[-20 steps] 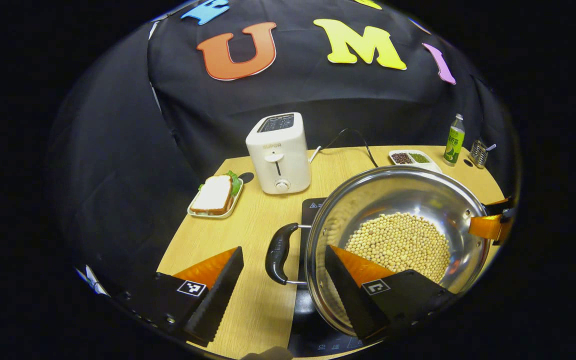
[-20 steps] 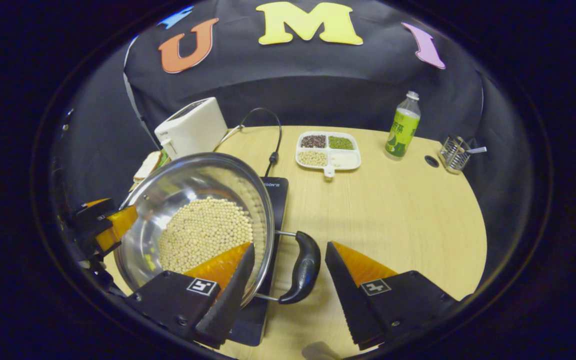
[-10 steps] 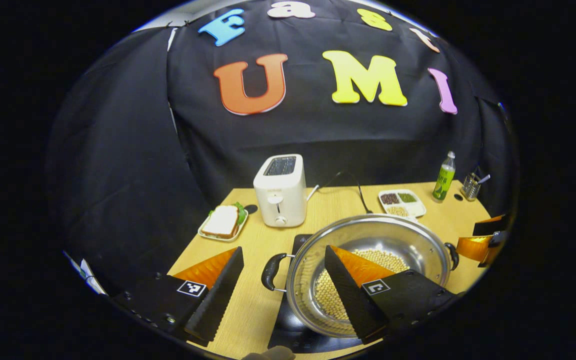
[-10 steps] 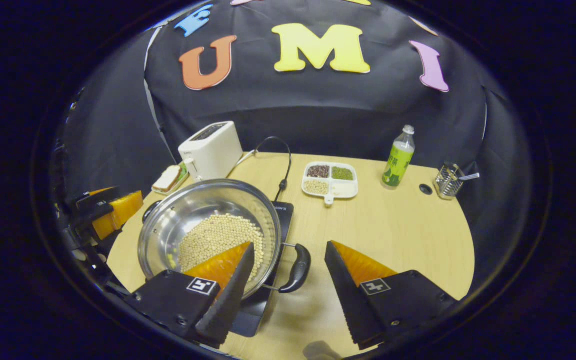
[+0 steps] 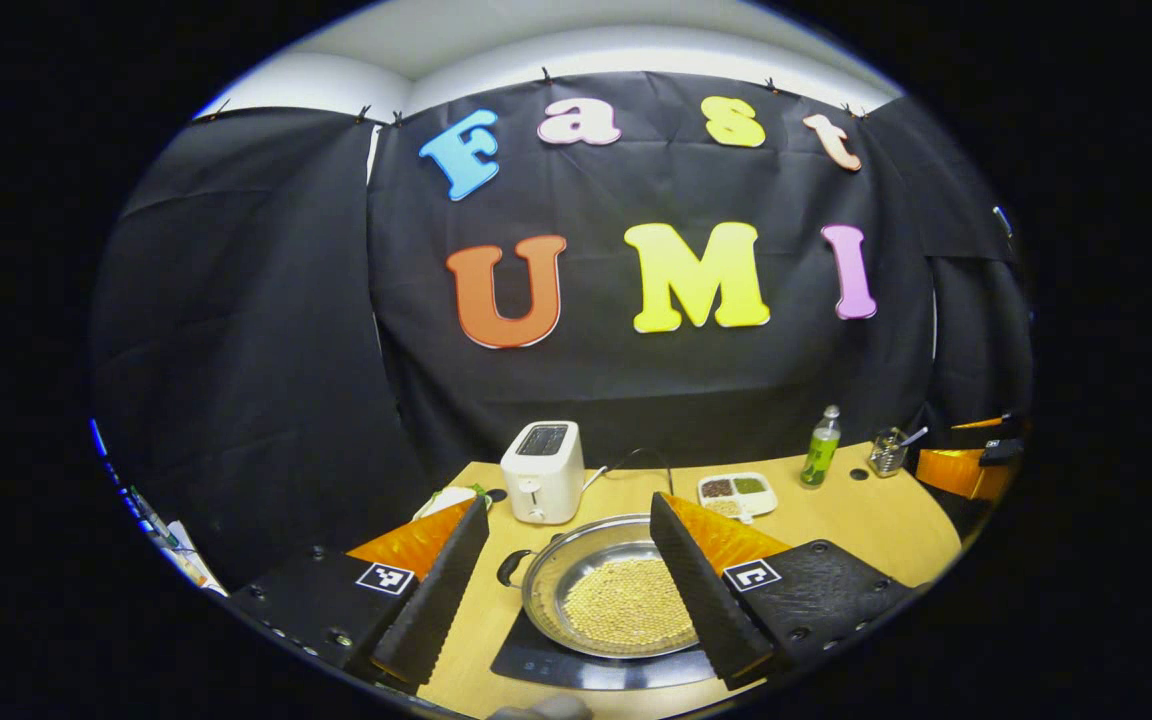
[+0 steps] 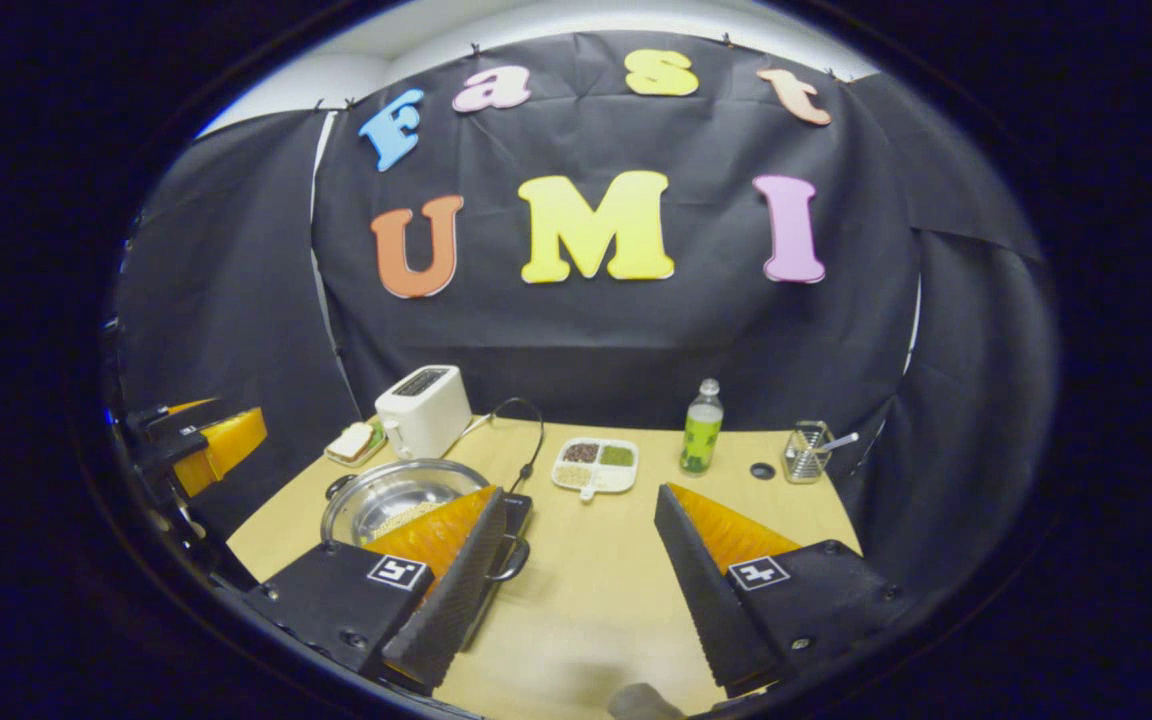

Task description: First push the handle of the pot to place it horizontally, then grasp the pot with both hands and set it on the induction cooktop.

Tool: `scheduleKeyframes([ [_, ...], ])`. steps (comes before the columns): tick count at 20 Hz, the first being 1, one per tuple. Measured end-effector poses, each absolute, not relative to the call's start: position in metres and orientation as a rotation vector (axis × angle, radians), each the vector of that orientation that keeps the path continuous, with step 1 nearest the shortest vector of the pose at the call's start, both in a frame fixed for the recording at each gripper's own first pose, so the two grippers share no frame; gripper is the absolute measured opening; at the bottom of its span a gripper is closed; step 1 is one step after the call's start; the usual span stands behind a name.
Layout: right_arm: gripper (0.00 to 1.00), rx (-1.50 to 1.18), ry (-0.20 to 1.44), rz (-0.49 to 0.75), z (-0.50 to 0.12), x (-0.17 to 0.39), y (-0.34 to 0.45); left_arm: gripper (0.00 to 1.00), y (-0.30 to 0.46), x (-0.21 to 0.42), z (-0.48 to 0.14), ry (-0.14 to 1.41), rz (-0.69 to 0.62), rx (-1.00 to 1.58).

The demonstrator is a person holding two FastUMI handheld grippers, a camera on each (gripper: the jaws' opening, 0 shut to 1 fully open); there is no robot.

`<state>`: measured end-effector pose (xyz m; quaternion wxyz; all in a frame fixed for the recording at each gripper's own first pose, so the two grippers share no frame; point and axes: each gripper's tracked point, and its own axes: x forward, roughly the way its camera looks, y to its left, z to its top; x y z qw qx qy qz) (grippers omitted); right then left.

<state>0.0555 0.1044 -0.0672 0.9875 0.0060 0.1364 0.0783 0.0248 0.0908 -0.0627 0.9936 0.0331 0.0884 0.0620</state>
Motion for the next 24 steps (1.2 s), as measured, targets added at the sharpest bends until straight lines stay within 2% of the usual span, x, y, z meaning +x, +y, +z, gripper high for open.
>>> scheduleKeyframes([
  [5,0.99,-0.04,0.139,0.102,-0.017,0.008,0.037,0.96,0.023,-0.017,-0.01,0.091,0.08,0.072],
  [12,0.99,0.012,0.018,0.075,0.033,-0.041,-0.038,0.96,-0.066,-0.057,0.031,0.001,0.031,0.046],
  [17,0.99,0.062,0.002,0.048,0.036,-0.061,-0.082,0.96,-0.102,-0.077,0.049,-0.035,0.01,0.031],
  [18,0.99,0.064,0.004,0.043,0.033,-0.063,-0.089,1.0,-0.106,-0.078,0.05,-0.036,0.014,0.031],
  [19,0.99,0.066,0.01,0.041,0.031,-0.062,-0.096,0.96,-0.109,-0.079,0.05,-0.037,0.016,0.03],
  [24,0.99,0.078,0.011,0.032,0.026,-0.065,-0.111,0.96,-0.118,-0.085,0.052,-0.034,0.026,0.025],
])
